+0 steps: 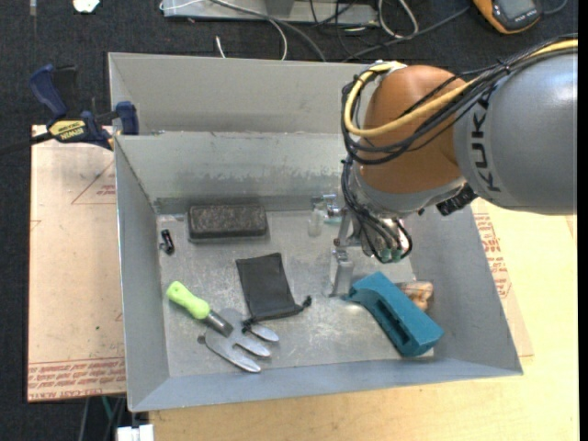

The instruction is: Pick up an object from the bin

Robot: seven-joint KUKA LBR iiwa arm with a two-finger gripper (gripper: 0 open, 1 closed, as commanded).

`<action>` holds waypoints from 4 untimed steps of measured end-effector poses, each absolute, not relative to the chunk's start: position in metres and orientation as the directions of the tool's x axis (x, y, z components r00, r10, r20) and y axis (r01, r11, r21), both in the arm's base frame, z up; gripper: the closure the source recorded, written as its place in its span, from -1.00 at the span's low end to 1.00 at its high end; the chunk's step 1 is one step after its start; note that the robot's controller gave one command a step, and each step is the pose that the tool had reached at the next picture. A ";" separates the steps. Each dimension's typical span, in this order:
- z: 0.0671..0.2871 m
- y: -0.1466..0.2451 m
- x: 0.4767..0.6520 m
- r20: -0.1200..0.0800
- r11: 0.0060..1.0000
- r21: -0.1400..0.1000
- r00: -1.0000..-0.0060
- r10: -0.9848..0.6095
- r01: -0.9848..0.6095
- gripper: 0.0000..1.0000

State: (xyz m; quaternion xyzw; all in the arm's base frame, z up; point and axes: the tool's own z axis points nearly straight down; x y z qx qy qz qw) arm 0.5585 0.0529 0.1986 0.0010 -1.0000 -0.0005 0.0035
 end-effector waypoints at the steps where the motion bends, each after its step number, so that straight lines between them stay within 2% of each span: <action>1: 0.203 0.053 0.560 -0.001 1.000 0.001 -1.000 -0.001 -0.001 -1.00; 2: 0.150 0.038 0.547 -0.001 0.993 0.002 -0.993 0.120 0.120 -1.00; 3: 0.108 0.063 0.562 -0.007 0.998 0.002 -0.998 -0.068 -0.068 -1.00; 4: 0.089 0.079 0.541 -0.004 0.991 0.002 -0.991 -0.135 -0.135 -1.00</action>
Offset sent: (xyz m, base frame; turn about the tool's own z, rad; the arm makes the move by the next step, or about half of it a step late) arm -0.0343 -0.0390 -0.1286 0.3019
